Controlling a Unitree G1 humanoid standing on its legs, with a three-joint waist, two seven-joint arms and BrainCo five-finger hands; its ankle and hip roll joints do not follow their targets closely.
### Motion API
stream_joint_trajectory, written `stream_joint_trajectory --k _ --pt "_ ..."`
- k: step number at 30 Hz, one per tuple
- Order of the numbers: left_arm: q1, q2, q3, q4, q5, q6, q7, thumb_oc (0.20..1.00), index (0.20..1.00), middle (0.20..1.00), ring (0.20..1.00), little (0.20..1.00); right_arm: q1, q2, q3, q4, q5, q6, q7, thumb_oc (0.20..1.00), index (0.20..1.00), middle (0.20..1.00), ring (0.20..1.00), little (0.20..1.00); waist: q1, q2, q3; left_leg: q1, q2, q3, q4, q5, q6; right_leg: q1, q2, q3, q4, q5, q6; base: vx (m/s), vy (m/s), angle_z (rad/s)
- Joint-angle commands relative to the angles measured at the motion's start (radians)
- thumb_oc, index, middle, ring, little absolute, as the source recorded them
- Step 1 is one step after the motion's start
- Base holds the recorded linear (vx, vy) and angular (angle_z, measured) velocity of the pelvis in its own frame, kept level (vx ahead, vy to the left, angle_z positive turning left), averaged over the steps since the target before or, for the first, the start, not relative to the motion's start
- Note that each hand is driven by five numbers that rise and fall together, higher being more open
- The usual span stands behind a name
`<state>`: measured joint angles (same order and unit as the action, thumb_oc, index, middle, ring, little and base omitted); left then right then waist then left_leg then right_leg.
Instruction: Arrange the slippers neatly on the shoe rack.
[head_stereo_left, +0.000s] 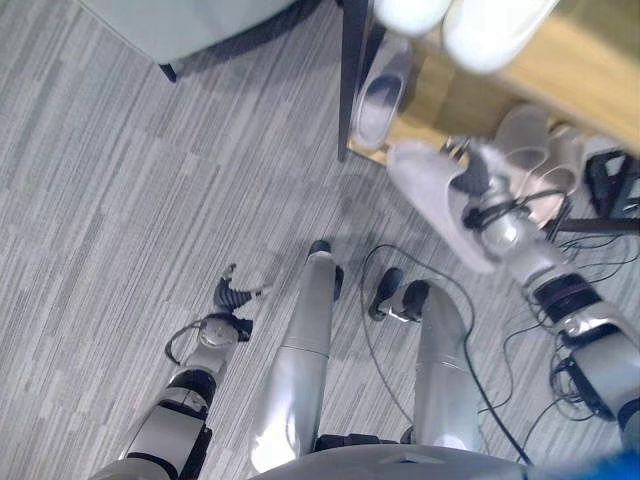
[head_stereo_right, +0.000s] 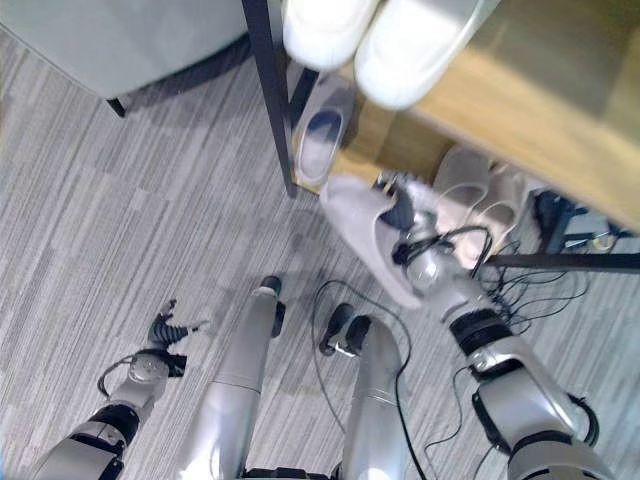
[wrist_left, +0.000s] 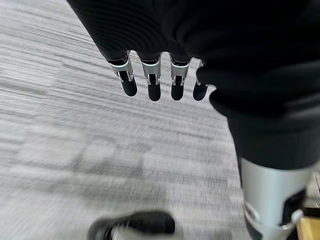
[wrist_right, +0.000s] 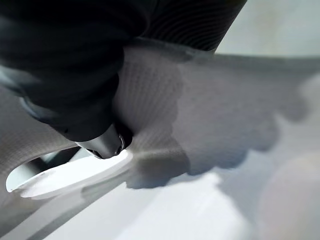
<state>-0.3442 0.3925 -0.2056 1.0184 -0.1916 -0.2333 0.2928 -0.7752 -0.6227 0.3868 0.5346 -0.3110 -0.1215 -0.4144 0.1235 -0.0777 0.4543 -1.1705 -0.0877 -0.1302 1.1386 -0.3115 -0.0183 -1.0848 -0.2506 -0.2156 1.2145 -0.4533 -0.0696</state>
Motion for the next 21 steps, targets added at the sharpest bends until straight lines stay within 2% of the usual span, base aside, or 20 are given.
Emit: stream_joint_trajectory --k 1,3,6,8,10,11,12,13,15,18,21 --pt "0.181 0.001 0.003 0.016 -0.105 -0.046 0.066 1.000 1.000 1.000 1.000 1.000 0.065 -0.056 0.000 -0.039 0.084 -0.024 -0.079 0.200 0.200 0.200 0.200 0.200 0.001 0.029 -0.145 0.035 -0.006 -0.088 -0.045 -0.075 0.014 0.022 -0.049 0.073 -0.088 0.003 0.070 0.00 0.007 -0.08" --pt "0.203 -0.003 0.011 0.006 -0.119 -0.053 0.077 1.000 1.000 1.000 1.000 1.000 0.054 -0.071 -0.010 -0.041 0.098 -0.025 -0.085 0.200 0.200 0.200 0.200 0.200 0.005 0.032 -0.152 -0.008 -0.018 -0.086 0.003 -0.089 0.015 -0.020 -0.054 0.079 -0.040 -0.015 0.061 0.03 0.003 -0.05" --pt "0.236 0.005 0.041 -0.012 -0.196 -0.071 0.104 1.000 1.000 1.000 1.000 1.000 -0.058 -0.103 -0.027 -0.027 0.144 -0.014 -0.125 0.200 0.200 0.200 0.200 0.200 0.016 0.048 -0.168 -0.151 -0.037 -0.090 0.194 -0.153 0.025 -0.188 -0.059 0.127 0.175 -0.082 0.039 0.08 0.034 0.05" --pt "0.236 0.040 0.060 -0.059 -0.225 -0.082 0.116 1.000 1.000 1.000 1.000 1.000 -0.142 -0.145 -0.017 -0.050 0.158 0.000 -0.135 0.200 0.200 0.200 0.200 0.200 0.021 0.064 -0.159 -0.231 -0.048 -0.085 0.320 -0.195 0.032 -0.275 -0.064 0.161 0.307 -0.121 0.030 0.11 0.083 -0.15" --pt "0.222 0.064 0.070 -0.077 -0.231 -0.078 0.126 1.000 1.000 1.000 1.000 1.000 -0.168 -0.170 -0.019 -0.091 0.150 0.014 -0.128 0.200 0.200 0.200 0.200 0.200 0.013 0.073 -0.158 -0.295 -0.060 -0.078 0.414 -0.223 0.032 -0.339 -0.071 0.178 0.394 -0.144 0.027 0.12 0.083 -0.02" --pt "0.208 0.089 0.077 -0.083 -0.237 -0.081 0.133 1.000 1.000 1.000 1.000 1.000 -0.240 -0.168 -0.002 -0.057 0.168 0.024 -0.138 0.200 0.200 0.200 0.200 0.200 0.015 0.085 -0.148 -0.344 -0.069 -0.072 0.504 -0.251 0.035 -0.396 -0.065 0.210 0.491 -0.174 0.017 0.12 0.098 -0.16" --pt "0.208 0.090 0.086 -0.080 -0.247 -0.082 0.135 1.000 1.000 1.000 1.000 1.000 -0.265 -0.169 0.008 -0.044 0.170 0.025 -0.140 0.200 0.200 0.200 0.200 0.200 0.013 0.089 -0.146 -0.370 -0.074 -0.065 0.536 -0.258 0.038 -0.426 -0.066 0.221 0.530 -0.179 0.015 0.18 0.119 -0.32" --pt "0.177 0.124 0.104 -0.068 -0.285 -0.090 0.141 1.000 1.000 1.000 1.000 1.000 -0.410 -0.187 0.082 0.051 0.148 0.039 -0.171 0.200 0.200 0.200 0.200 0.200 0.023 0.094 -0.105 -0.400 -0.064 -0.059 0.644 -0.299 0.037 -0.466 -0.050 0.269 0.654 -0.211 0.000 0.11 0.076 -0.47" --pt "0.172 0.135 0.108 -0.070 -0.294 -0.095 0.148 1.000 1.000 1.000 1.000 1.000 -0.448 -0.184 0.094 0.080 0.153 0.041 -0.180 0.200 0.200 0.200 0.200 0.200 0.024 0.095 -0.088 -0.400 -0.063 -0.058 0.670 -0.307 0.037 -0.467 -0.049 0.279 0.679 -0.219 -0.006 0.06 0.034 -0.23" --pt "0.206 0.161 0.127 -0.024 -0.319 -0.111 0.164 1.000 1.000 1.000 1.000 1.000 -0.657 -0.159 0.175 0.324 0.249 0.038 -0.197 0.200 0.200 0.200 0.200 0.200 0.052 0.103 -0.016 -0.400 -0.063 -0.063 0.780 -0.343 0.034 -0.478 -0.023 0.338 0.810 -0.243 -0.023 0.04 0.030 0.00" --pt "0.217 0.187 0.140 0.009 -0.332 -0.116 0.158 1.000 1.000 1.000 1.000 1.000 -0.739 -0.141 0.251 0.420 0.260 0.028 -0.187 0.200 0.200 0.200 0.200 0.200 0.063 0.104 0.007 -0.400 -0.059 -0.065 0.820 -0.356 0.034 -0.483 -0.011 0.367 0.859 -0.254 -0.033 0.03 0.026 -0.16"
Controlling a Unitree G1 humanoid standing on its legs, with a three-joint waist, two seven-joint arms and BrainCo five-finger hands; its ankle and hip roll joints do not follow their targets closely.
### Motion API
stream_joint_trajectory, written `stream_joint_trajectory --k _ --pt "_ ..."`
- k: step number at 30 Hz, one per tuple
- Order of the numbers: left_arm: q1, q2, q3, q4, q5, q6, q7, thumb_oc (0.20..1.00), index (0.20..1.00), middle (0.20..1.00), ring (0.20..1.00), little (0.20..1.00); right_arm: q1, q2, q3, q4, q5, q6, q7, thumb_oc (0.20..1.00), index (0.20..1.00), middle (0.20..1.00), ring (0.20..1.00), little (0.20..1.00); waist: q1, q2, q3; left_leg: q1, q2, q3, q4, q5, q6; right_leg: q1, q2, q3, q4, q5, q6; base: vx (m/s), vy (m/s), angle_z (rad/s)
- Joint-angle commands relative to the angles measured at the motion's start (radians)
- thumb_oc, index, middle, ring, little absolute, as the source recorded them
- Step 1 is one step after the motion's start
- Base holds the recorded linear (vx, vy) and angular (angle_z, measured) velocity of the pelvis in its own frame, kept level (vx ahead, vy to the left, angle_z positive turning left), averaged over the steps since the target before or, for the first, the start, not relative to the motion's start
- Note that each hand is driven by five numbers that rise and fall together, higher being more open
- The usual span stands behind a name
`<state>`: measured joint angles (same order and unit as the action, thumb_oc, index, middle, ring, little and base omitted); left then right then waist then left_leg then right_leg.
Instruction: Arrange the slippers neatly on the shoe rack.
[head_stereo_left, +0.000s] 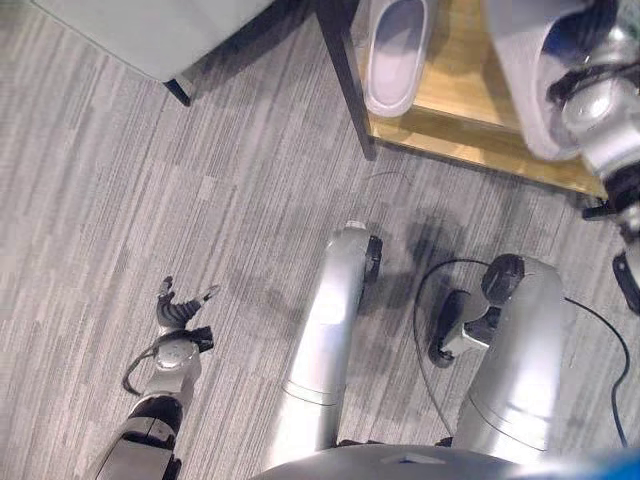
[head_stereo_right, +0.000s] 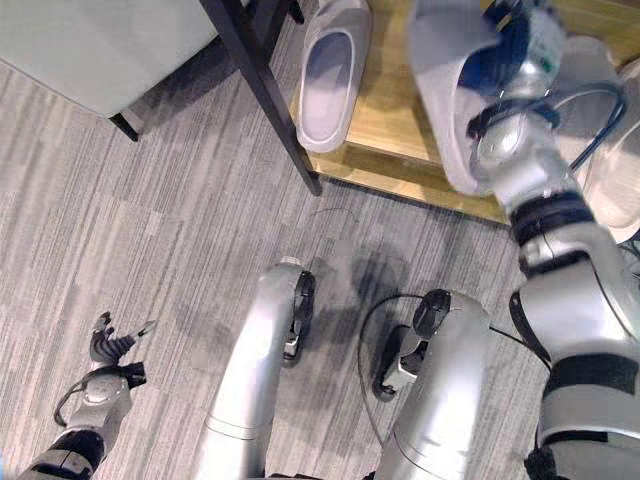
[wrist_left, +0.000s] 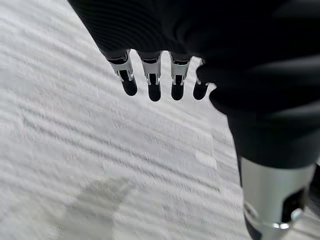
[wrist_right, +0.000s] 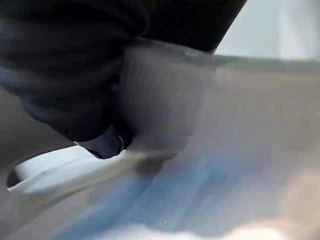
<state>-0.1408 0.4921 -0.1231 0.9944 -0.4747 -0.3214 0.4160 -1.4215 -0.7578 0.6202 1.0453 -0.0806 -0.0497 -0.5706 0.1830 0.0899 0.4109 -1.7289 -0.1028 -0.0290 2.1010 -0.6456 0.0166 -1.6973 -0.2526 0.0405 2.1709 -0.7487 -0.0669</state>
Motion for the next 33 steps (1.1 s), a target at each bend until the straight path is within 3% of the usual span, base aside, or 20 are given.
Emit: stream_joint_trajectory --k 1,7,11,20,21,22,25,28,33 --pt "0.021 0.099 0.063 0.044 -0.052 -0.031 0.032 1.000 1.000 1.000 1.000 1.000 -0.115 -0.011 0.053 -0.059 0.010 -0.040 -0.023 0.200 0.200 0.200 0.200 0.200 0.009 -0.063 0.055 0.159 -0.045 -0.167 -0.132 -0.027 -0.001 0.129 -0.006 0.118 -0.089 0.038 -0.039 0.02 0.027 -0.09" --pt "-0.005 0.143 0.061 0.094 -0.107 -0.056 0.020 1.000 1.000 1.000 1.000 1.000 -0.280 0.070 0.180 0.196 0.039 -0.026 0.048 0.200 0.200 0.200 0.200 0.200 0.037 -0.067 0.107 0.159 -0.046 -0.178 -0.041 -0.060 -0.007 0.132 -0.003 0.152 -0.001 0.021 -0.044 0.00 0.000 -0.01" --pt "-0.049 0.184 0.039 0.114 -0.127 -0.053 -0.006 1.000 1.000 1.000 1.000 1.000 -0.294 0.093 0.206 0.264 0.069 -0.030 0.072 0.200 0.200 0.200 0.200 0.200 0.039 -0.071 0.108 0.159 -0.041 -0.178 -0.035 -0.071 -0.011 0.137 -0.010 0.164 0.006 0.015 -0.053 0.00 0.000 0.00" --pt "-0.032 0.164 0.017 0.099 -0.129 -0.086 -0.013 1.000 1.000 1.000 1.000 1.000 -0.367 0.045 0.223 0.389 0.129 -0.037 0.073 0.200 0.200 0.200 0.200 0.200 0.072 -0.072 0.109 0.159 -0.044 -0.191 -0.092 -0.058 -0.017 0.142 -0.029 0.150 -0.043 0.030 -0.057 0.00 0.000 0.00" --pt "-0.038 0.162 0.014 0.090 -0.131 -0.089 -0.015 1.000 1.000 1.000 1.000 1.000 -0.372 0.040 0.214 0.402 0.149 -0.040 0.078 0.404 0.404 0.404 0.404 0.404 0.074 -0.074 0.109 0.159 -0.046 -0.194 -0.097 -0.054 -0.019 0.143 -0.032 0.147 -0.046 0.031 -0.056 0.00 0.000 0.00" --pt "-0.049 0.157 0.005 0.081 -0.136 -0.093 -0.018 1.000 1.000 1.000 1.000 1.000 -0.378 0.040 0.188 0.404 0.196 -0.045 0.079 1.000 1.000 1.000 1.000 1.000 0.079 -0.075 0.109 0.159 -0.049 -0.197 -0.101 -0.051 -0.019 0.146 -0.037 0.144 -0.049 0.033 -0.056 -0.01 0.004 0.04" --pt "-0.061 0.140 -0.031 0.065 -0.121 -0.094 -0.030 1.000 1.000 1.000 1.000 1.000 -0.387 0.037 0.196 0.396 0.206 -0.043 0.098 1.000 1.000 1.000 1.000 1.000 0.087 -0.083 0.109 0.159 -0.054 -0.203 -0.103 -0.047 -0.022 0.153 -0.044 0.139 -0.049 0.034 -0.052 0.00 -0.008 0.02" --pt "-0.024 0.057 -0.120 0.056 -0.099 -0.079 -0.071 1.000 1.000 1.000 1.000 1.000 -0.371 0.075 0.178 0.412 0.244 -0.046 0.121 1.000 1.000 1.000 1.000 1.000 0.092 -0.089 0.109 0.159 -0.056 -0.205 -0.087 -0.050 -0.021 0.165 -0.049 0.137 -0.034 0.045 -0.056 -0.01 0.002 0.02" --pt "-0.027 0.036 -0.150 0.075 -0.097 -0.064 -0.089 1.000 1.000 1.000 1.000 1.000 -0.347 0.105 0.165 0.410 0.247 -0.045 0.119 1.000 1.000 1.000 1.000 1.000 0.083 -0.095 0.109 0.159 -0.052 -0.199 -0.078 -0.058 -0.021 0.164 -0.042 0.145 -0.019 0.043 -0.061 0.00 0.000 0.00"
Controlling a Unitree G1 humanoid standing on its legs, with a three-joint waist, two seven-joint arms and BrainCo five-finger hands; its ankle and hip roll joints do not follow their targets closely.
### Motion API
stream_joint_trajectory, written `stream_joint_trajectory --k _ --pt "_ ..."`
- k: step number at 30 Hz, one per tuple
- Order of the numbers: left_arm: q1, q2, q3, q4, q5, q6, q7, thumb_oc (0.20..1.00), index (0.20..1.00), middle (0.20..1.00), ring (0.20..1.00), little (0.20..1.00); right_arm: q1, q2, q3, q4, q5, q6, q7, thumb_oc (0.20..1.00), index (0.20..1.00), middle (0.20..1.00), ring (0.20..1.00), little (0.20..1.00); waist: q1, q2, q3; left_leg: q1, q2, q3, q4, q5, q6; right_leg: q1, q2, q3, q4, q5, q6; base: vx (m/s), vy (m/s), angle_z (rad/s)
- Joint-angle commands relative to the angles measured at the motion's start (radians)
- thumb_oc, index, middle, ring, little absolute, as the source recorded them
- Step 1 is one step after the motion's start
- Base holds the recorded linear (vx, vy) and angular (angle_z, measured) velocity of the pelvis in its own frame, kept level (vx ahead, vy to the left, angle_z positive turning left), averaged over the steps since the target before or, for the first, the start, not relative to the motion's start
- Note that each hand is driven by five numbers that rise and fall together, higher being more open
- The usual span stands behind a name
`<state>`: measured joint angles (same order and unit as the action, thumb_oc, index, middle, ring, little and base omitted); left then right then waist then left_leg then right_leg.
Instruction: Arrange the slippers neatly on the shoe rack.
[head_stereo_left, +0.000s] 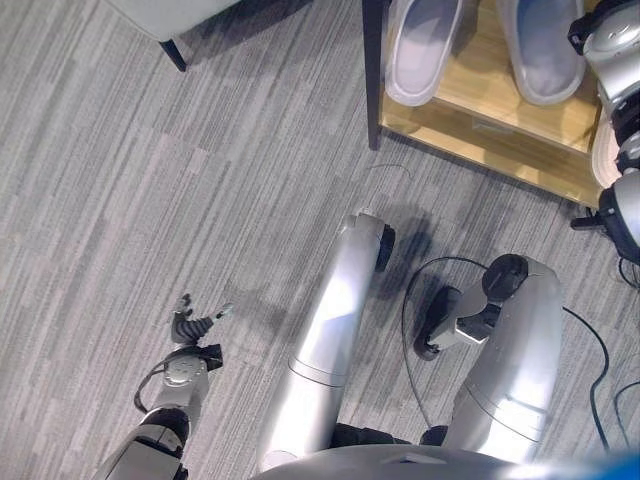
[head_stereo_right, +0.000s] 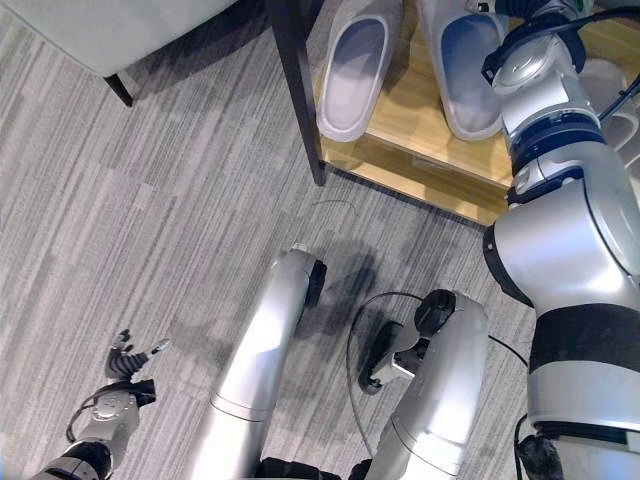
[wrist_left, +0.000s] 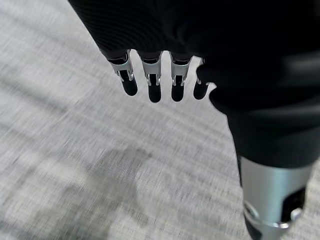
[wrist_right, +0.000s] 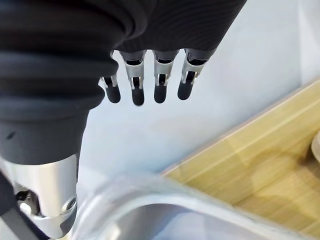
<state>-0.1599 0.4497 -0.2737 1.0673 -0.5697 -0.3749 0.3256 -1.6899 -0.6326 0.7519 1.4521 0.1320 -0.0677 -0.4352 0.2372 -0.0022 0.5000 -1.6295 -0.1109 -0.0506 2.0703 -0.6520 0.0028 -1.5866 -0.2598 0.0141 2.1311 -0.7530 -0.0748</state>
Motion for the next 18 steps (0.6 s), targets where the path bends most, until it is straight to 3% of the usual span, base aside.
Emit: stream_joint_trajectory --k 1,12,18 --pt "-0.008 0.071 -0.009 0.002 0.000 -0.009 0.002 1.000 1.000 1.000 1.000 1.000 -0.076 -0.013 0.027 0.002 0.038 -0.029 -0.020 1.000 1.000 1.000 1.000 1.000 0.027 -0.003 0.020 0.059 -0.043 -0.177 -0.044 -0.053 -0.007 0.054 -0.034 0.172 0.024 0.046 -0.054 0.00 0.000 0.00" --pt "-0.016 0.048 -0.004 0.051 -0.002 0.008 0.009 1.000 1.000 1.000 1.000 1.000 0.040 0.037 -0.054 -0.026 0.055 -0.034 -0.045 1.000 1.000 1.000 1.000 1.000 -0.005 -0.007 0.020 0.059 -0.030 -0.169 -0.019 -0.073 -0.012 0.044 -0.012 0.186 0.051 0.038 -0.066 -0.01 0.016 -0.04" --pt "-0.038 0.032 0.022 0.076 0.006 0.018 0.026 1.000 1.000 1.000 1.000 1.000 0.128 0.099 -0.119 -0.049 0.036 -0.026 -0.058 1.000 1.000 1.000 1.000 1.000 -0.021 -0.009 0.020 0.059 -0.028 -0.166 0.006 -0.080 -0.013 0.053 0.003 0.194 0.070 0.043 -0.055 -0.02 0.006 -0.05"
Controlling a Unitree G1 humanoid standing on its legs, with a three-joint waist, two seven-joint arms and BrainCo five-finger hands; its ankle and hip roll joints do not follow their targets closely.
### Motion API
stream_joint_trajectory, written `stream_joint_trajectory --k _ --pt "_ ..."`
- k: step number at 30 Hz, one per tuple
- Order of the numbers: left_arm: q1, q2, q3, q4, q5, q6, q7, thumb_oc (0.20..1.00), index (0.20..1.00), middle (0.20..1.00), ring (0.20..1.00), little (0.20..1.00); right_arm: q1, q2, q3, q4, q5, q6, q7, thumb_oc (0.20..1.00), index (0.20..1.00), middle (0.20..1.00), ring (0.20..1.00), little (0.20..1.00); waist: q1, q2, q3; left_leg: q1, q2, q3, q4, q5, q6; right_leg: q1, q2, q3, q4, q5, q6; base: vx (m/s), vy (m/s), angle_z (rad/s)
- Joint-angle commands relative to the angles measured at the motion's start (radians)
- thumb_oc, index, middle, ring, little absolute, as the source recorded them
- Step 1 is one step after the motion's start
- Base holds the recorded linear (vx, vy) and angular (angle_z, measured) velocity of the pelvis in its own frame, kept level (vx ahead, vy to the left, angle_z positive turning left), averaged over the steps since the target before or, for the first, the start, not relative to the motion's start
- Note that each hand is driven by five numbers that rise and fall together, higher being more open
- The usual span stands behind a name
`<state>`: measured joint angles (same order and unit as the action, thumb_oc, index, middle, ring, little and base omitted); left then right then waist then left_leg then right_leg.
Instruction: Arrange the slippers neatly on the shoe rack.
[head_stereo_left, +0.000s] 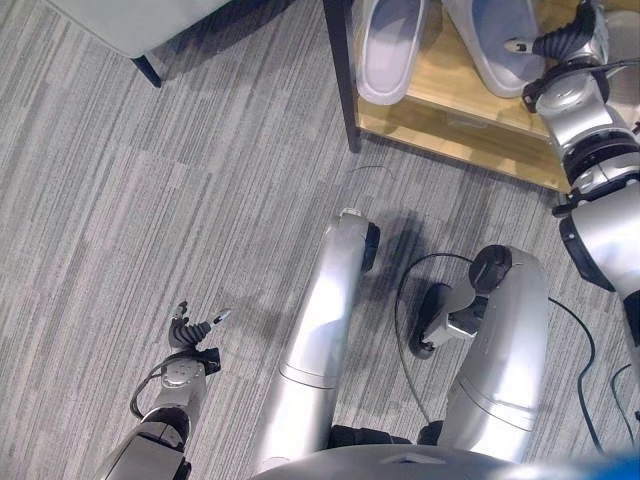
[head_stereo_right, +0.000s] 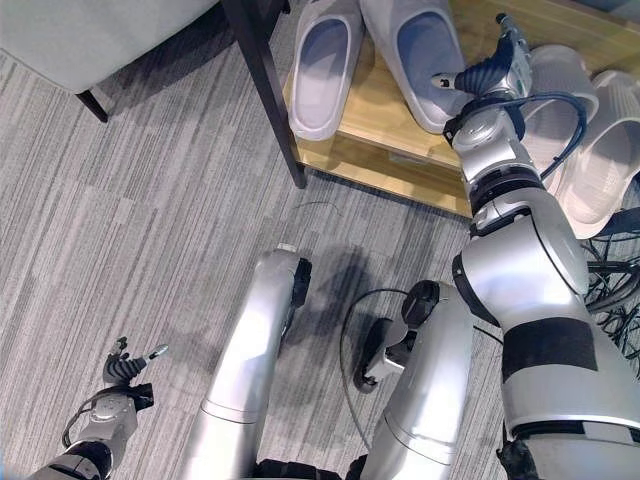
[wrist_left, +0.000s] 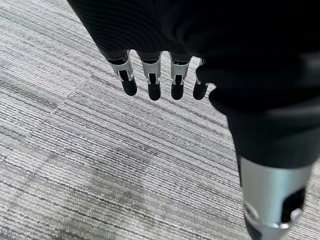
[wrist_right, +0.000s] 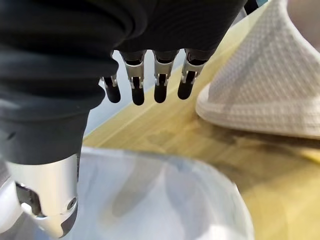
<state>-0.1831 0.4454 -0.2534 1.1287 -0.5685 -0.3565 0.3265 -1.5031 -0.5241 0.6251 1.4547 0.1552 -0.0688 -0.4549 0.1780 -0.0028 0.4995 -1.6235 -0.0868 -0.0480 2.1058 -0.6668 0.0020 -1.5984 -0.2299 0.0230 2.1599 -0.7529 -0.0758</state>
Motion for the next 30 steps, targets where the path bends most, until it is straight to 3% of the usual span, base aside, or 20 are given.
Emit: stream_joint_trajectory --k 1,13,30 --pt "-0.022 0.033 0.006 0.019 0.002 0.005 0.029 1.000 1.000 1.000 1.000 1.000 -0.030 0.008 -0.014 -0.073 0.009 -0.021 -0.046 1.000 1.000 1.000 1.000 1.000 0.037 -0.010 0.020 0.054 -0.052 -0.168 -0.003 -0.075 -0.013 0.064 -0.023 0.187 0.053 0.043 -0.051 0.00 0.004 -0.09" --pt "-0.066 0.039 0.041 0.045 0.022 0.023 0.065 1.000 1.000 1.000 1.000 1.000 0.127 0.112 -0.098 -0.253 -0.015 -0.022 -0.082 1.000 1.000 1.000 1.000 1.000 -0.005 -0.029 0.020 0.054 -0.038 -0.143 0.084 -0.111 -0.017 0.056 0.003 0.214 0.115 0.043 -0.033 -0.01 0.006 -0.07" --pt "-0.043 -0.044 0.068 0.067 0.090 0.063 0.145 1.000 1.000 1.000 1.000 1.000 0.340 0.208 -0.235 -0.696 -0.055 -0.062 -0.209 1.000 1.000 1.000 1.000 1.000 -0.045 -0.045 0.020 0.054 -0.027 -0.121 0.115 -0.124 -0.012 0.051 0.025 0.224 0.147 0.047 -0.028 0.00 0.005 -0.03"
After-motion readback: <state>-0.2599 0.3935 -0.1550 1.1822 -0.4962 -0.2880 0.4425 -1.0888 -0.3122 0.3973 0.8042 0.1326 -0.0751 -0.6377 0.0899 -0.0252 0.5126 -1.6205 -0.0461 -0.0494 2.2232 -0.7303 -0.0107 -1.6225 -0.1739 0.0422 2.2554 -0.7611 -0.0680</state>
